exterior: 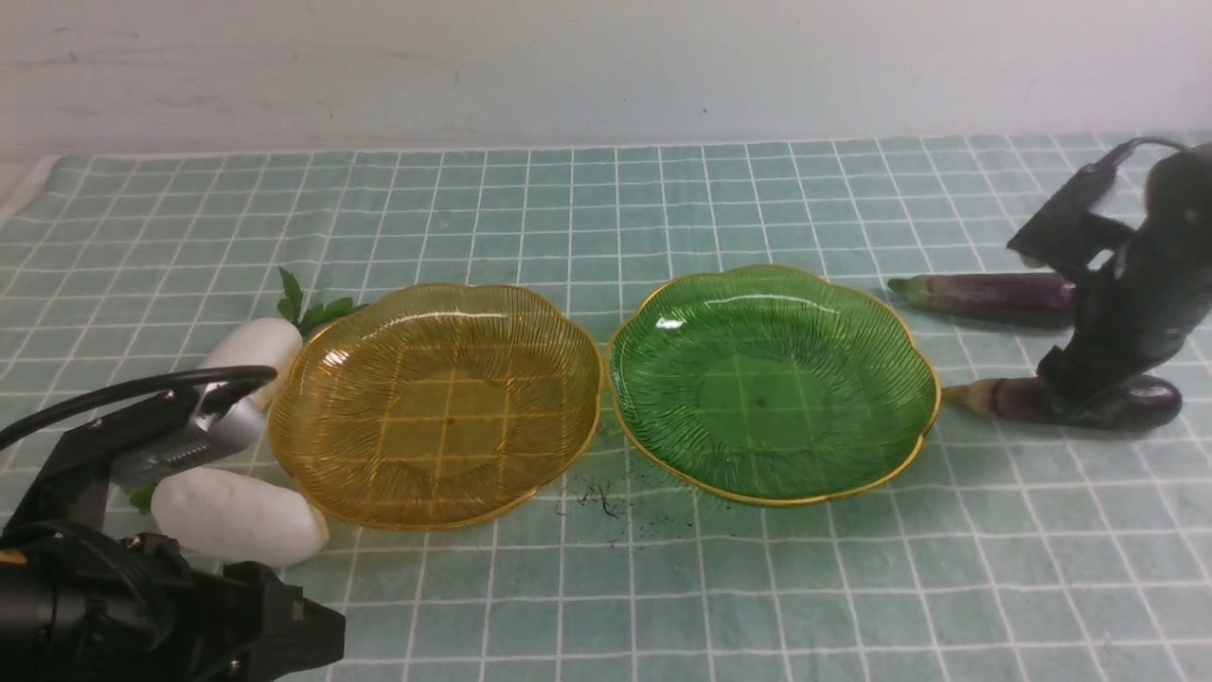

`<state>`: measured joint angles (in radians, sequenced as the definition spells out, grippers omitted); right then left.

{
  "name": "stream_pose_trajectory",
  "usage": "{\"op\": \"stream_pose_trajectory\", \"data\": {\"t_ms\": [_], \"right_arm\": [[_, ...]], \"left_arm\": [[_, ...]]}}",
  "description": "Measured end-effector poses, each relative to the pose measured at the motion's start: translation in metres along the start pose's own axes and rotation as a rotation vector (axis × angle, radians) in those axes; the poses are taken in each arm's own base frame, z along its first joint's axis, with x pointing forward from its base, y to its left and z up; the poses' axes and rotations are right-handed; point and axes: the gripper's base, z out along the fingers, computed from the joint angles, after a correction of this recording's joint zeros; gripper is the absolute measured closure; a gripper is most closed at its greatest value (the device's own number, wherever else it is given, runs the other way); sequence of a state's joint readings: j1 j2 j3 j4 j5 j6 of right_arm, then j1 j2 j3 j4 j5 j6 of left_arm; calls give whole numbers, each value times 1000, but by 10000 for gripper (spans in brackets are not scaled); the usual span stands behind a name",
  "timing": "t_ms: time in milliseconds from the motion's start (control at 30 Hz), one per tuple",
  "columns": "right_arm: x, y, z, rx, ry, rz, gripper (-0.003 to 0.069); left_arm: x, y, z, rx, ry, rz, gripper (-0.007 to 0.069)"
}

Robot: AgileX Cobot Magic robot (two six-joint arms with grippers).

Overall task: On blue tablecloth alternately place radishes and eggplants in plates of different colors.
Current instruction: 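Put the eggplants into the green plate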

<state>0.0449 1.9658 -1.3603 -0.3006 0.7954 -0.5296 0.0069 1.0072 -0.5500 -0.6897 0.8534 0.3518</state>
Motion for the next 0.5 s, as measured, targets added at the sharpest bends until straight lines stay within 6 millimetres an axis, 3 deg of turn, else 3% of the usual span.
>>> {"op": "stream_pose_trajectory", "data": {"t_ms": [233, 500], "right_arm": [[-9, 12, 25, 58, 89, -209, 104], [-10, 12, 28, 62, 110, -199, 141]], "left_arm": [[0, 0, 0, -2, -4, 0, 324], [0, 0, 0, 2, 4, -4, 324]]}}
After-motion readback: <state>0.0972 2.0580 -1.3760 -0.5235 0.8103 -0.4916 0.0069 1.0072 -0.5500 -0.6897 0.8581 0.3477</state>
